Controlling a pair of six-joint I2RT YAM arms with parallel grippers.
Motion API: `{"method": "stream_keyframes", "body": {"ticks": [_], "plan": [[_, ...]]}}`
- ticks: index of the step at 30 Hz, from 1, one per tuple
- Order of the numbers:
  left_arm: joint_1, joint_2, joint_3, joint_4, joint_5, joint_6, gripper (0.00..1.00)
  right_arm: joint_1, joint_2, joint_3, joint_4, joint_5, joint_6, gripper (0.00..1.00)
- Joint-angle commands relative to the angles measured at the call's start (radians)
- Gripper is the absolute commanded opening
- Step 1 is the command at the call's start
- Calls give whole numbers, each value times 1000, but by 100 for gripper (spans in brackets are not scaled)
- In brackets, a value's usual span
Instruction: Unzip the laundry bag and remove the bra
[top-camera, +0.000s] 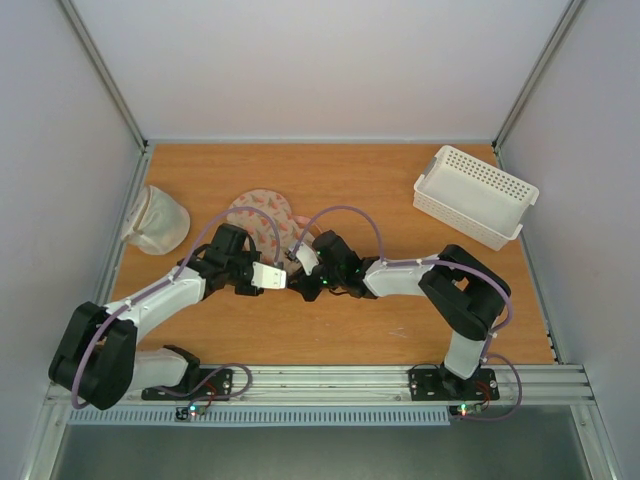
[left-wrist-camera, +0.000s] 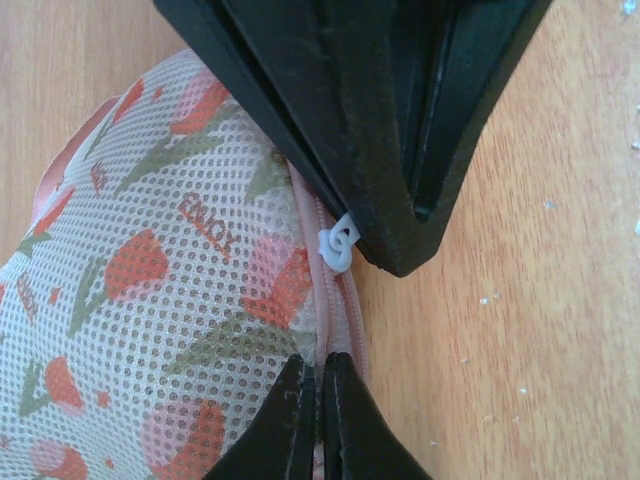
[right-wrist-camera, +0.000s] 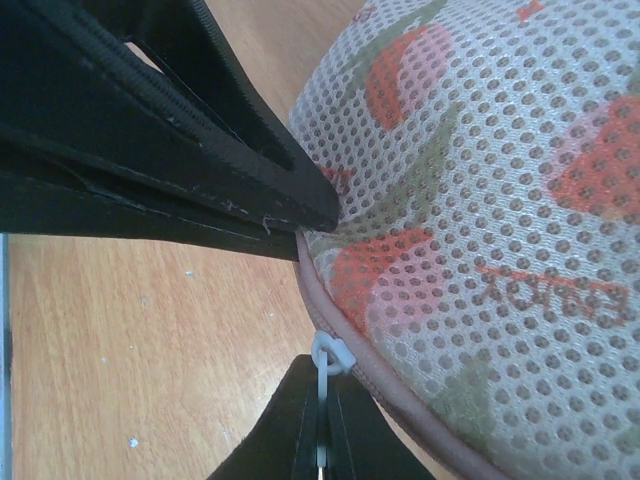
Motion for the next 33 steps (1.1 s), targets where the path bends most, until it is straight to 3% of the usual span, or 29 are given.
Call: {"method": "stream_keyframes", "body": {"ticks": [1,24,33], "plan": [[-3,-1,-17,43,0,19,1,8,-47,24,38,-17,-4,1],[-2,-35,-44,-7,-40,137,1,-182,-126,-101,-78,39,-43,1],[-2,-43,-46,-28,-42,152,1,-296,-98,-59,-95,44,-48,1]]}}
